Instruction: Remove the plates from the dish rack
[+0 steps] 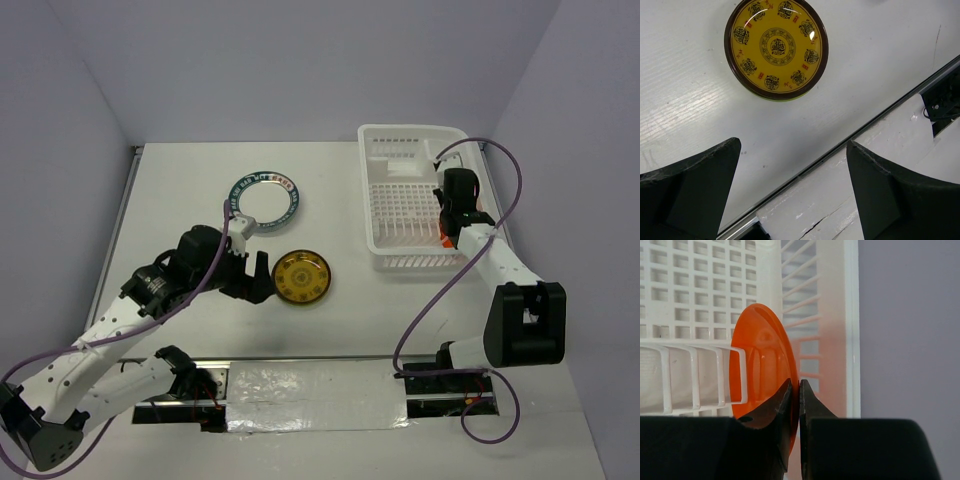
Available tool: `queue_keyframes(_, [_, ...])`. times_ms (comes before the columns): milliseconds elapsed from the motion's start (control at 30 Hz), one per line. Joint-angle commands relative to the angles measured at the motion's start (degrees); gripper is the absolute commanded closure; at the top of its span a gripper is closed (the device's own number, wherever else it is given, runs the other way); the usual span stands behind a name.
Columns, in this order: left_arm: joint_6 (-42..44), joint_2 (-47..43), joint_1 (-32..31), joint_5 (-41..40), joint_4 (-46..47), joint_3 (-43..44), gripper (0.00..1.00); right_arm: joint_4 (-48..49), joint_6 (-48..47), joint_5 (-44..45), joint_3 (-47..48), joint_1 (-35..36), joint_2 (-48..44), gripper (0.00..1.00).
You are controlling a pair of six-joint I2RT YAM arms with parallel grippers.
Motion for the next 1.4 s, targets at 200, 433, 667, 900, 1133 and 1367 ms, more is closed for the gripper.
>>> queue_keyframes(200, [0.5,-0.9,-0.8,-0.4,0.9,0.3,0.00,4.0,-8.7,-3.9,-4.0,2.1,-6.2,1.00])
queue_keyframes(433, [0.4,-1.0,-1.1,-0.8,0.9,0.3,0.00,4.9,-10.7,-0.6,-4.2,3.5,-9.1,1.00])
queue_keyframes(667, [0.1,-1.1,-1.1,-1.6,0.7,0.5,0.00,4.5,-9.5,10.7,-0.5,5.1,-11.3,1.00])
queue_keyframes(900, [-0.1,-3.4,-1.1,-3.1,0.9,2.1,0.01,4.3,-13.0,18.8,4.0,13.8,-19.7,1.00])
queue_keyframes(1133, [-2.4,-8.5,-1.1,7.4,16.6,6.3,0.00,-17.3,9.2,7.3,18.0,30.2,-25.4,1.00])
queue_keyframes(1367, [-2.0,-3.8,-1.1,9.6,25.8,12.5,0.00,-2.0,33.8,-45.4,4.8,31.9,-29.4,1.00])
